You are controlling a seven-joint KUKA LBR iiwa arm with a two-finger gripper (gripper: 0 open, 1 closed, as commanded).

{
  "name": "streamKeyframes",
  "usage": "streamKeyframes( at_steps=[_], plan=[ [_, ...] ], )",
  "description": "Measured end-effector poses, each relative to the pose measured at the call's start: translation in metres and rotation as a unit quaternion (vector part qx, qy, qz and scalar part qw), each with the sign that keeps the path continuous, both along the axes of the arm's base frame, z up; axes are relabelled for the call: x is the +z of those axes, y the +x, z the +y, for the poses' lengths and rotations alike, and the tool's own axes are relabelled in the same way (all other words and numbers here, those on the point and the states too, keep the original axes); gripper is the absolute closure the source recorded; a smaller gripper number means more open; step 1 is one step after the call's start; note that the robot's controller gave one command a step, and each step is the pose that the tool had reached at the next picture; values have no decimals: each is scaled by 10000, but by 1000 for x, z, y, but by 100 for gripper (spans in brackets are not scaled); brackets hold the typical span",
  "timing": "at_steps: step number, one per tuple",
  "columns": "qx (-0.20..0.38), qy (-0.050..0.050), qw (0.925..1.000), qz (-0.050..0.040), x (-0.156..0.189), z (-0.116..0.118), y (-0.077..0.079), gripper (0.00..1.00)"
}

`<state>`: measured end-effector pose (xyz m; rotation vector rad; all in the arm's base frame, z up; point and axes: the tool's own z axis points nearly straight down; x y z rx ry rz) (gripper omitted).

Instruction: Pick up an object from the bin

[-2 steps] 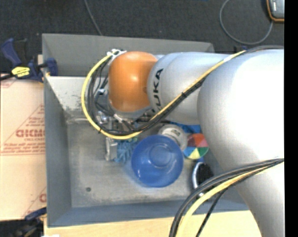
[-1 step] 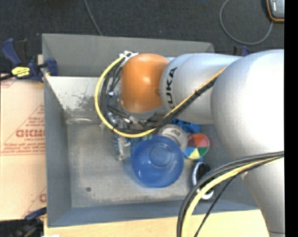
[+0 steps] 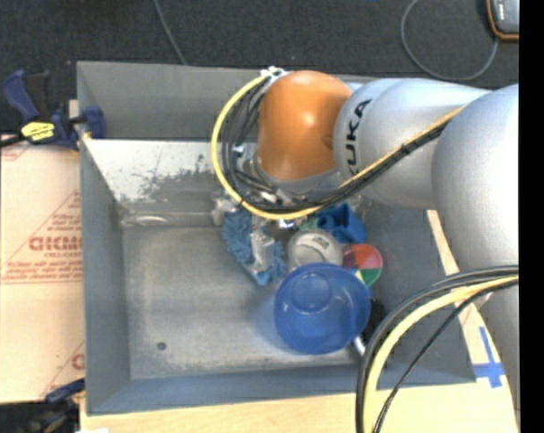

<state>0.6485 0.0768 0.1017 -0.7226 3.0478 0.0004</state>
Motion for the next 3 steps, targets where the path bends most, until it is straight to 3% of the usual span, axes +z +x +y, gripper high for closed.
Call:
streamKeyframes(
  at_steps=[1, 2, 3],
  plan=[
    [848, 33, 9964, -16, -30, -14, -3, 0],
    [1867, 30, 9824, -55, -29, -68, -23, 100],
    [1860, 34, 9825, -54, -29, -68, -23, 100]
  ],
)
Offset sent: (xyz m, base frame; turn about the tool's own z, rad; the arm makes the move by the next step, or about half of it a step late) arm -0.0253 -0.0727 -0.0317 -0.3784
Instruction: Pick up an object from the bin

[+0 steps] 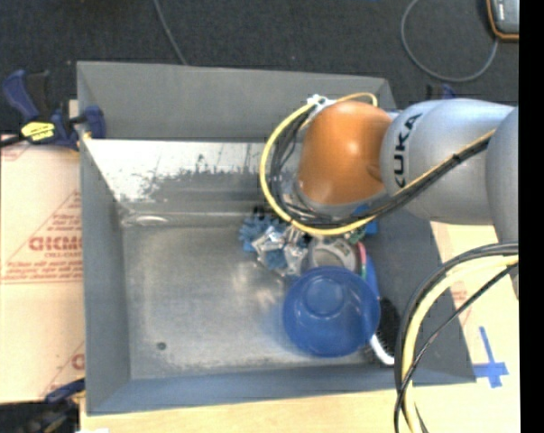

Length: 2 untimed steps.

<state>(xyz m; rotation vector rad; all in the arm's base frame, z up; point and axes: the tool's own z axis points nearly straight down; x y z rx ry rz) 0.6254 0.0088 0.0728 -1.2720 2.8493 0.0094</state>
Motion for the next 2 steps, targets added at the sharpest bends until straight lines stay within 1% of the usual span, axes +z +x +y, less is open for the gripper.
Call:
streamKeyframes(
  at_steps=[1, 2],
  plan=[
    [-9, 9, 10000, 36, 22, 1, -2, 100],
    [-26, 16, 10000, -9, 46, 1, 0, 100]
  ],
)
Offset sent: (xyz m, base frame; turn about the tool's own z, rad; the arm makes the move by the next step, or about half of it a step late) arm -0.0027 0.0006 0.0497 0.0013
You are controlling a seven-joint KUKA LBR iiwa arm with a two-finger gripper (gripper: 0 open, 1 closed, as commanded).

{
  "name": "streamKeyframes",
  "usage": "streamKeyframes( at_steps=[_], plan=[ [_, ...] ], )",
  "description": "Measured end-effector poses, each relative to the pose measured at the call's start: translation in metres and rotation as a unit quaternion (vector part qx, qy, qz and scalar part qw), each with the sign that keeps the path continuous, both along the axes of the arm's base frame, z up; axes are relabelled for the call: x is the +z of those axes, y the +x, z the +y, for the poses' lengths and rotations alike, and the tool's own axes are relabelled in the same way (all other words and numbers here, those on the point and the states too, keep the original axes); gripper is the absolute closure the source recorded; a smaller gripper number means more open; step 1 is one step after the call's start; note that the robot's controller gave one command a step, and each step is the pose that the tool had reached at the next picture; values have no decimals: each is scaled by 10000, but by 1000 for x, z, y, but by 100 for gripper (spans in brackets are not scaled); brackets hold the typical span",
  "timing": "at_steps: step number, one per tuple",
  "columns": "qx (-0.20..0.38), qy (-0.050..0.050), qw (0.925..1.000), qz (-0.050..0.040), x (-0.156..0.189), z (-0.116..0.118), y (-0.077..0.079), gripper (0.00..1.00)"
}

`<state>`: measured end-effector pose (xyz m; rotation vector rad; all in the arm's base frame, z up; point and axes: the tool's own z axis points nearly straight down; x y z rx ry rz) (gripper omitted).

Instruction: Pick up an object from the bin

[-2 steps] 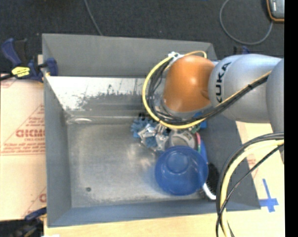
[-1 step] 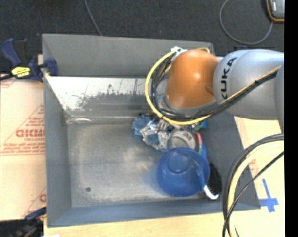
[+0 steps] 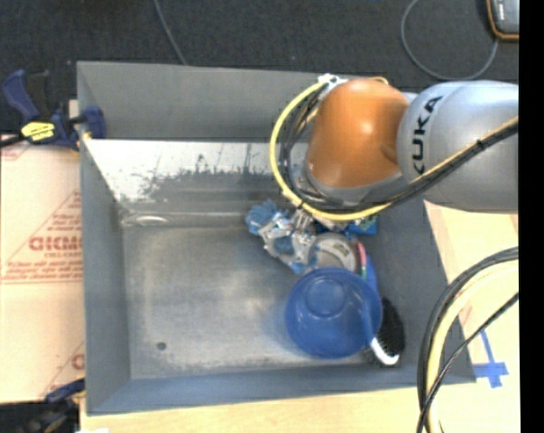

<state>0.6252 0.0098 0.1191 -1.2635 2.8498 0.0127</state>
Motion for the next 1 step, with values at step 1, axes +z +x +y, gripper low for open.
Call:
streamKeyframes(
  at_steps=[1],
  plan=[
    [-13, 1, 10000, 11, 16, 0, -1, 100]
  ],
)
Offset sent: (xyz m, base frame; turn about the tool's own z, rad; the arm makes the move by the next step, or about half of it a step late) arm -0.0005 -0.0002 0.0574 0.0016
